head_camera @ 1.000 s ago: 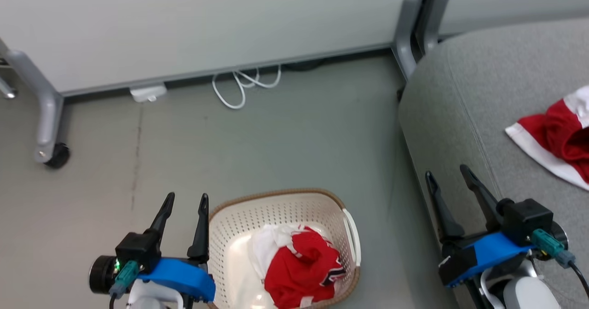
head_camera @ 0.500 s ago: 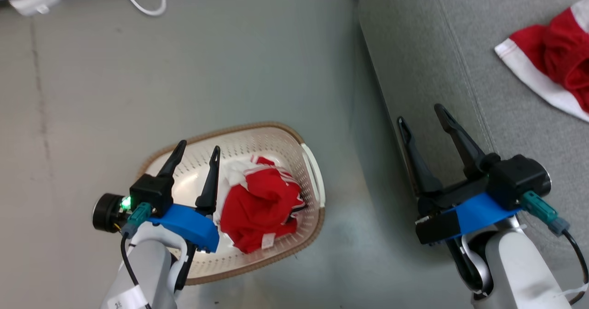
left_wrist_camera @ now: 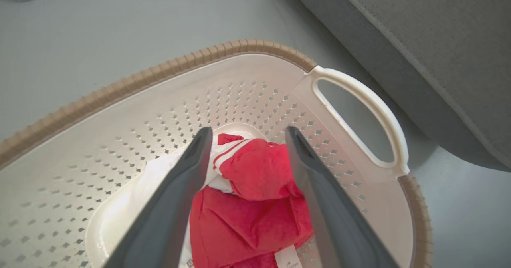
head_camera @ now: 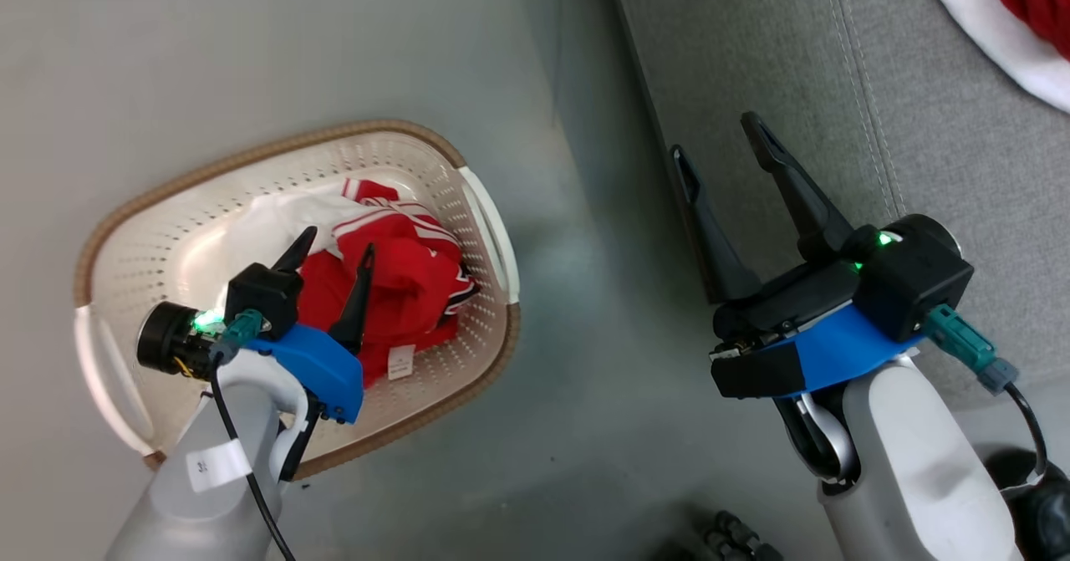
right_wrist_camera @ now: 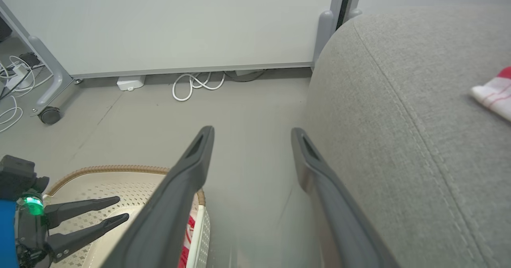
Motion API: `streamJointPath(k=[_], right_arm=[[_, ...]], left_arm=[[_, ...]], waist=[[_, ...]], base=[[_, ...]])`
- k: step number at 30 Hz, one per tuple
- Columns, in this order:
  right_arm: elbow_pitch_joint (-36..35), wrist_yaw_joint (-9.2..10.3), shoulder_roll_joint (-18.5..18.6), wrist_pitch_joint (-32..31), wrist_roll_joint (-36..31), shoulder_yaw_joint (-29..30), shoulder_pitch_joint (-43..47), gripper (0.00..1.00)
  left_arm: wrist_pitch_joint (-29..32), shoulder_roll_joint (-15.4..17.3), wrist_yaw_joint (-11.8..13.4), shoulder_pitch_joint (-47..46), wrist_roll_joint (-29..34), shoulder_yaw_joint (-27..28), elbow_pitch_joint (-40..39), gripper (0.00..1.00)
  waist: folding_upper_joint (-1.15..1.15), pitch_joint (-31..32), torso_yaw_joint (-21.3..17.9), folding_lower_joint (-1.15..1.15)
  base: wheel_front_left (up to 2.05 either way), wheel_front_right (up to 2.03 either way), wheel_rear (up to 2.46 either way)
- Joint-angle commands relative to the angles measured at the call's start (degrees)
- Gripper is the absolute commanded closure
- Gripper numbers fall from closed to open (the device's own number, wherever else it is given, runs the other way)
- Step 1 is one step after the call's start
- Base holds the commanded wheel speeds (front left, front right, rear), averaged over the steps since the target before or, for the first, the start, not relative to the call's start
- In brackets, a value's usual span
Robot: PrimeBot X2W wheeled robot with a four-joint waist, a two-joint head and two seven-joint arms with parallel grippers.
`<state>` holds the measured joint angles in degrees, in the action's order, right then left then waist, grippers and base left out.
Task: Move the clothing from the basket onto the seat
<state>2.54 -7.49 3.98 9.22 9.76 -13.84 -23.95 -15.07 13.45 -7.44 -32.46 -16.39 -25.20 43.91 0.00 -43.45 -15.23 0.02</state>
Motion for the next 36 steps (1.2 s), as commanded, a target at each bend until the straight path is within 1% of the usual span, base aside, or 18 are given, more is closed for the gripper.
streamJointPath(k=[1, 9, 15, 20, 22, 25, 29, 36], right_arm=[[0.24, -0.01, -0.31, 0.47, 0.38, -0.22, -1.1, 0.0], [1.83, -0.01, -0.8, 2.28, 1.27, -1.49, -3.06, 0.0], [2.26, -0.01, -1.02, 3.22, 1.82, -2.24, -3.87, 0.0], [2.4, -0.01, -1.13, 3.71, 2.26, -2.74, -4.44, 0.0], [2.39, -0.01, -1.14, 3.93, 2.34, -2.92, -4.44, 0.0], [2.22, -0.01, -1.17, 4.09, 2.44, -3.05, -4.63, 0.0], [1.94, -0.01, -1.17, 4.07, 2.79, -3.16, -4.65, 0.0], [1.75, -0.01, -1.17, 4.15, 3.11, -3.67, -4.86, 0.0]], left_arm=[[-0.15, 0.52, -0.01, -1.57, -0.75, -0.43, 0.81, 0.0], [-0.16, 1.07, -0.01, -5.42, -4.6, -2.77, 6.97, 0.0], [0.43, 0.3, -0.01, -7.95, -7.24, -3.05, 11.85, 0.0], [2.04, -0.75, -0.01, -9.71, -10.73, -2.02, 15.18, 0.0], [2.26, -0.63, -0.01, -10.58, -11.51, -1.75, 16.34, 0.0], [2.82, -0.97, 1.48, -11.62, -12.66, -0.53, 18.58, 0.0], [3.38, -2.11, 1.89, -13.01, -15.16, 1.36, 20.67, 0.0], [5.22, -4.1, 0.54, -14.33, -18.83, 2.78, 22.72, 0.0]], waist=[[0.0, -2.65, -2.2, -0.02], [0.0, -5.86, -3.79, -0.02], [0.0, -7.63, -4.66, -0.02], [0.0, -8.74, -4.95, -0.02], [0.0, -9.2, -5.05, -0.02], [0.0, -9.88, -5.15, -0.02], [0.0, -10.72, -5.22, -0.02], [0.0, -11.51, -5.5, -0.02]], base=[[0.0, 0.0, 0.0], [0.0, 0.0, 0.0], [0.0, 0.0, 0.0], [0.0, 0.0, 0.0], [0.0, 0.0, 0.0], [0.0, 0.0, 0.0], [0.0, 0.0, 0.0], [0.0, 0.0, 0.0]])
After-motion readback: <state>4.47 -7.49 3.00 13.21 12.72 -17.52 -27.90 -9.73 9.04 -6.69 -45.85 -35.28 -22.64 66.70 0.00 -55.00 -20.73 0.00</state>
